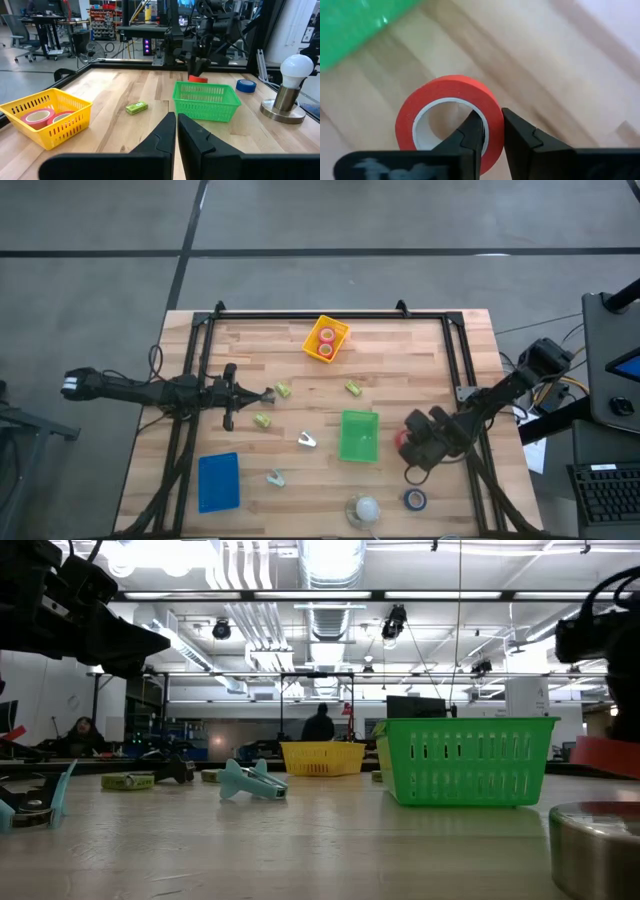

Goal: Pick and place Stapler, Stapler remover, tape
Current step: Put the orange tape into the yellow bin

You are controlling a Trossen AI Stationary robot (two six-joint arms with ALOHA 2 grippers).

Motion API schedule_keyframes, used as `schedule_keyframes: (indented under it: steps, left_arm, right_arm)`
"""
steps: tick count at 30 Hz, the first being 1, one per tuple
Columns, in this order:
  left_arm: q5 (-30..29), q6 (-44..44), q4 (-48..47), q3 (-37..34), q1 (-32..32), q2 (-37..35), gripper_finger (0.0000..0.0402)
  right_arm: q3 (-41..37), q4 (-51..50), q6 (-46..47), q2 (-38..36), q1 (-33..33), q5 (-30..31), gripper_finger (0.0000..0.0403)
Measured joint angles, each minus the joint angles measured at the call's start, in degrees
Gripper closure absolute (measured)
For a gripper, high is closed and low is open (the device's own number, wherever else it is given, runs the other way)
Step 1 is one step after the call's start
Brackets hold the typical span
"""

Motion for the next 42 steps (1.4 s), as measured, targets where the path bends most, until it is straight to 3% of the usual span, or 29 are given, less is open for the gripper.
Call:
schedule_keyframes:
  steps: [4, 11, 13, 18, 23, 29, 38, 42]
  left_arm:
    - [0.0, 0.0, 0.0, 0.0, 0.0, 0.0, 0.0378]
    - [0.0, 0.0, 0.0, 0.0, 0.0, 0.0, 0.0378]
    - [0.0, 0.0, 0.0, 0.0, 0.0, 0.0, 0.0378]
    - [0.0, 0.0, 0.0, 0.0, 0.0, 0.0, 0.0378]
    - [0.0, 0.0, -0.1, 0.0, 0.0, 0.0, 0.0378]
    - [0.0, 0.0, -0.3, 0.0, 0.0, 0.0, 0.0378]
    - [0.0, 0.0, -0.5, 0.0, 0.0, 0.0, 0.0378]
    - [0.0, 0.0, -0.5, 0.0, 0.0, 0.0, 0.0378]
  right_arm:
    - [0.0, 0.0, -0.6, -1.7, -1.4, 7.7, 0.0345]
    - [0.0, 0.9, -3.2, -7.3, -5.9, 29.2, 0.0344]
    - [0.0, 4.2, -7.3, -8.9, -8.6, 31.3, 0.0344]
    - [0.0, 21.2, -29.1, -9.0, -17.5, 25.1, 0.0344]
    - [0.1, 35.4, -43.9, -8.4, -25.3, 26.4, 0.0344]
    - [0.1, 43.5, -50.2, -6.1, -35.4, 17.1, 0.0344]
    - [1.3, 61.7, -61.8, 7.9, -40.1, 17.3, 0.0344]
    - [6.2, 63.5, -65.4, 13.7, -41.3, 17.3, 0.0344]
